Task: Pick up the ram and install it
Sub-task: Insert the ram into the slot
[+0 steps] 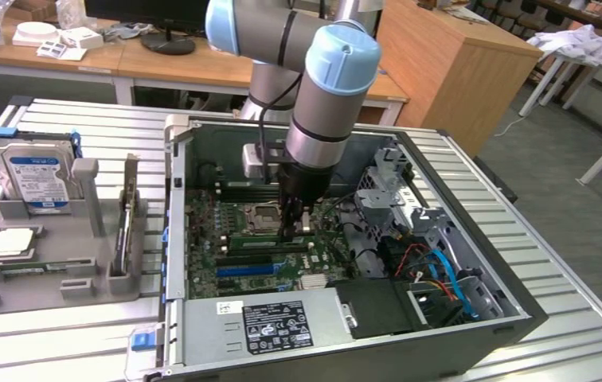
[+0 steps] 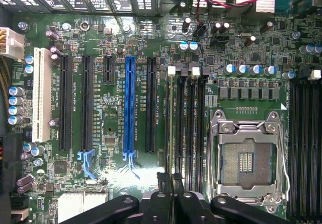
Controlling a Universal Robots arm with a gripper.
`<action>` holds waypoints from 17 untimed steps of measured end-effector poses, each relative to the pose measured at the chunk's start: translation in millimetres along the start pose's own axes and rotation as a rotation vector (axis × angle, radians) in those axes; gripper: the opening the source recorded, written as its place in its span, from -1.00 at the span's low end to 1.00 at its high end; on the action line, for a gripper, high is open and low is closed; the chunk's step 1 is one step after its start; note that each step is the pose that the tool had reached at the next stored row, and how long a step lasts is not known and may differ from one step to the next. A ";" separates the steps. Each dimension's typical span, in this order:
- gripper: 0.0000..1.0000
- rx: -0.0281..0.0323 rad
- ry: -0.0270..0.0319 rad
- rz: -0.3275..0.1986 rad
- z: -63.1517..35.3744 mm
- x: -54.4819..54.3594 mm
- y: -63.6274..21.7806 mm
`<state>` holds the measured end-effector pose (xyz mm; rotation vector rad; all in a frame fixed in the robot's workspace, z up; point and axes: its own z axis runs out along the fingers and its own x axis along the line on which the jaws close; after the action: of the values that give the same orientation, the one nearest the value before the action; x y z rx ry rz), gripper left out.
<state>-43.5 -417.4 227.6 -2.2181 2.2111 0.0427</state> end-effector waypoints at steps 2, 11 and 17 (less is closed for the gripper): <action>-0.76 -0.0001 0.0004 0.000 0.2 0.0 0.1; -0.76 -0.0001 0.0003 0.000 -1.3 0.0 0.4; -0.76 -0.0001 0.0003 0.000 -3.7 -0.1 0.5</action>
<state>-44.0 -417.5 231.2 -2.2184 2.2112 0.0425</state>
